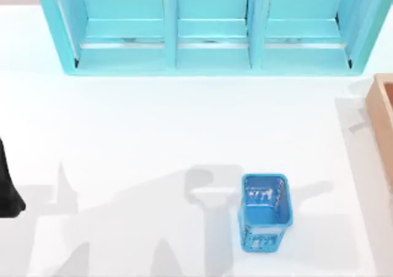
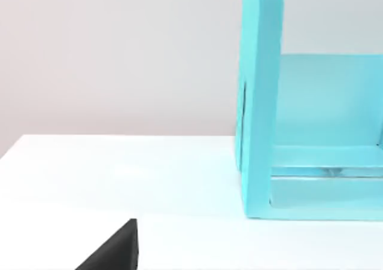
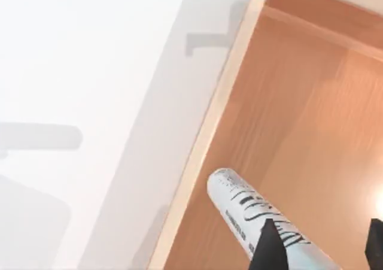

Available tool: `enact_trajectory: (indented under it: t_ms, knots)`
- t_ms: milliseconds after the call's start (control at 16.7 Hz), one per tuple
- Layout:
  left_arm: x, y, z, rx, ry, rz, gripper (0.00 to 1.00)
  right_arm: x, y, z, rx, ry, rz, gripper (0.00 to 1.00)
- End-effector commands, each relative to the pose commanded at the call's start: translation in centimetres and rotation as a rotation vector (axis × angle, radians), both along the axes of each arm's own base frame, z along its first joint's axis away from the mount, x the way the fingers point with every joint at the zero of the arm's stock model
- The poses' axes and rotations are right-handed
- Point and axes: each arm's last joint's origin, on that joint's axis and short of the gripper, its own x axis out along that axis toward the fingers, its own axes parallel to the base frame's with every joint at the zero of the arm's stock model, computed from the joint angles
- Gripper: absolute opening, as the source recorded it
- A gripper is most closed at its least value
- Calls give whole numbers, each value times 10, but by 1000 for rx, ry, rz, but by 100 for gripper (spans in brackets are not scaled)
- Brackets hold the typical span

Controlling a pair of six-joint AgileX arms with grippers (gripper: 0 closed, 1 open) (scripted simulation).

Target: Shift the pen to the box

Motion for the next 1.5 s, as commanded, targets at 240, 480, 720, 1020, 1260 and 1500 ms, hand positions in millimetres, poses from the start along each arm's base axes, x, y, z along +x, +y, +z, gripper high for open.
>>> enact_trajectory:
  t_ms: [240,480,720,1020,1260,1500]
  knots:
    - [0,0,0,0,0,0,100,8,-18,14,-137,110,-93,0]
    - [0,0,0,0,0,0,100,9,-20,15,-151,123,-102,0]
    - [0,0,0,0,0,0,100,8,-18,9,-150,112,-103,0]
    - [0,0,0,0,0,0,100,17,-20,-40,-151,123,-97,0]
    - [0,0,0,0,0,0,100,17,-21,-50,-151,123,-101,0]
    - [0,0,0,0,0,0,100,17,-21,-50,-151,123,-101,15]
